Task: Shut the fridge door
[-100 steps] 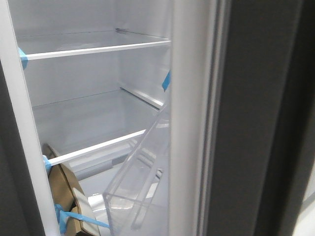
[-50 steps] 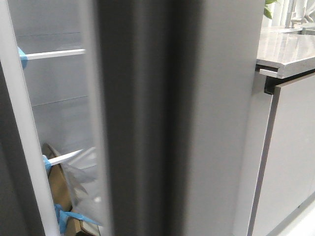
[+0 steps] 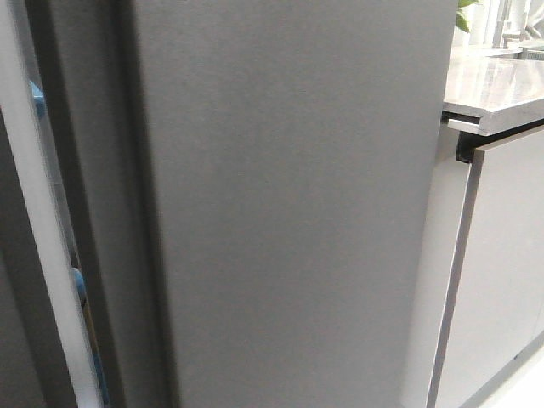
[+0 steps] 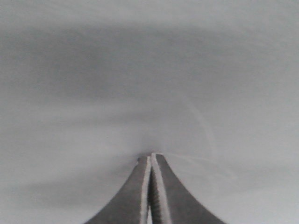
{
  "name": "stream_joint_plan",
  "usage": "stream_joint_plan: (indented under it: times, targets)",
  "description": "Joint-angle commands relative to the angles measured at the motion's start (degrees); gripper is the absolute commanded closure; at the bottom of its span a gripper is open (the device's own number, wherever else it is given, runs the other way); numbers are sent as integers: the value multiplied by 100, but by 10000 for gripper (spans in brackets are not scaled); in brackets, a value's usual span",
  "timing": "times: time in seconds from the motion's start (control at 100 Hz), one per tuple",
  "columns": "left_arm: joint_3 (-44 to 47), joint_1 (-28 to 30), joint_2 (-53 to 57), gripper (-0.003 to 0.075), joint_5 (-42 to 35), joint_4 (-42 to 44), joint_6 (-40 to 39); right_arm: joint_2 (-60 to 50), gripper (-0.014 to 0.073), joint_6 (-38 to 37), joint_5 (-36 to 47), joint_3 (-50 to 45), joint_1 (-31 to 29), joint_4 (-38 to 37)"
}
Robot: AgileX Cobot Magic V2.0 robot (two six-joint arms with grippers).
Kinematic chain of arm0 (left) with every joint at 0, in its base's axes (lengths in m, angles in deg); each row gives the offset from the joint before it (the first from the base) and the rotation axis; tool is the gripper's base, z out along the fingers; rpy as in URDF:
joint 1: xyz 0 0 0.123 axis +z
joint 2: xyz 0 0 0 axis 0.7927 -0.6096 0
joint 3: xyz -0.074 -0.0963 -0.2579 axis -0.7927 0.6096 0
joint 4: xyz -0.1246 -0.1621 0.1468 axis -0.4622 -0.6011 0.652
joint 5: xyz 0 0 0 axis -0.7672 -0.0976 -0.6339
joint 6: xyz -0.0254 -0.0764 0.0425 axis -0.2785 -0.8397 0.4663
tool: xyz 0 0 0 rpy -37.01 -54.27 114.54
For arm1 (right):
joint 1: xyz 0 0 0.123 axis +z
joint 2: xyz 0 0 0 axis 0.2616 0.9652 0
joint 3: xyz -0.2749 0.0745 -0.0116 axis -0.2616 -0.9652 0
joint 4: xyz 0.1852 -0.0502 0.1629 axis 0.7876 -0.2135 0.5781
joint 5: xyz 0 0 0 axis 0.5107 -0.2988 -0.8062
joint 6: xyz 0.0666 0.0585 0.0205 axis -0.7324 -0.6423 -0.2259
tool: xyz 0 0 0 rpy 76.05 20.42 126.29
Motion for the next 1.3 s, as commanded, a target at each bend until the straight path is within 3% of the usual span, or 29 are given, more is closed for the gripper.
stream_joint_plan:
  times: [0.0, 0.57, 0.9, 1.14, 1.29]
  targets:
    - [201, 22, 59, 740, -416, -28, -25, 122, 638, 119, 681, 331, 13, 152]
    - [201, 22, 59, 740, -416, -28, -25, 1391, 638, 247, 711, 1275, 64, 152]
    - [201, 22, 59, 740, -416, -28, -25, 1370, 637, 247, 418, 1275, 64, 141]
    - [201, 22, 59, 740, -416, -28, -25, 921, 637, -286, 193, 1275, 18, -789]
    - [201, 22, 59, 740, -416, -28, -25, 408, 637, -399, -222, 1263, -81, -851]
